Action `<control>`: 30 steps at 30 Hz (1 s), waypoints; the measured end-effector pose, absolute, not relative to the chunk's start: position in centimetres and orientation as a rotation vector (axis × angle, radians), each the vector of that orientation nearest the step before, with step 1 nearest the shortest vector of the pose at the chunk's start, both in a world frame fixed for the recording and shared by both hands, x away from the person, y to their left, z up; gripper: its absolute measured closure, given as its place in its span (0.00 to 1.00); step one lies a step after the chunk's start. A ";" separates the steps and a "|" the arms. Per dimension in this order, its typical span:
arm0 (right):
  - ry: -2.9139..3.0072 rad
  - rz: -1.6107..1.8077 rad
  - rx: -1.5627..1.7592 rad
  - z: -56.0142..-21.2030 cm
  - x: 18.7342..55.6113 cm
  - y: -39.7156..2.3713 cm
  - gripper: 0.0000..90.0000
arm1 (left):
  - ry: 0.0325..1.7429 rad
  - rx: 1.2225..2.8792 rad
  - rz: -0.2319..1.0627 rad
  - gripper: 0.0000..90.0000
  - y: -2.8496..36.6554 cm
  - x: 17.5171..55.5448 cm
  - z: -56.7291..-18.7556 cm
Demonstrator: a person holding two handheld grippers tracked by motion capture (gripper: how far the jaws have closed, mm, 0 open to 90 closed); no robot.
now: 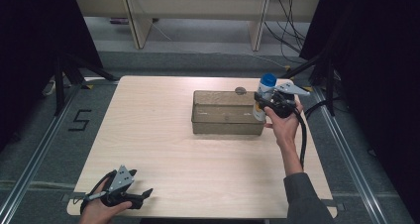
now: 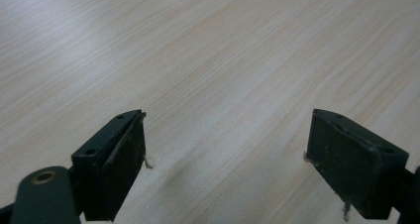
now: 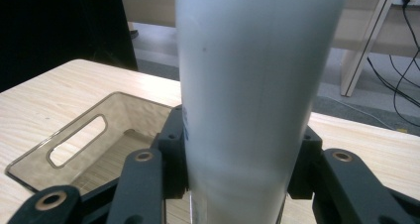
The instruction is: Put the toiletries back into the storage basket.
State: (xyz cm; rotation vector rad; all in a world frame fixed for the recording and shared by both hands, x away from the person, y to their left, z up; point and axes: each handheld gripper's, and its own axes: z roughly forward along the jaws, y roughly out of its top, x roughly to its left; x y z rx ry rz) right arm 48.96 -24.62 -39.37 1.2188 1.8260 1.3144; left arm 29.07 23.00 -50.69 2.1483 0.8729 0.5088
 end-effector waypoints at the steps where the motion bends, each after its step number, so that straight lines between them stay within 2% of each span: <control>1: 1.826 1.314 1.219 -39.4 49.0 -24.6 0.62 | 0.873 2.148 0.509 0.16 23.0 29.1 -50.7; 30: 1.847 1.279 1.205 -42.5 50.3 -24.1 0.62 | 0.879 2.125 0.492 0.16 22.9 29.0 -50.8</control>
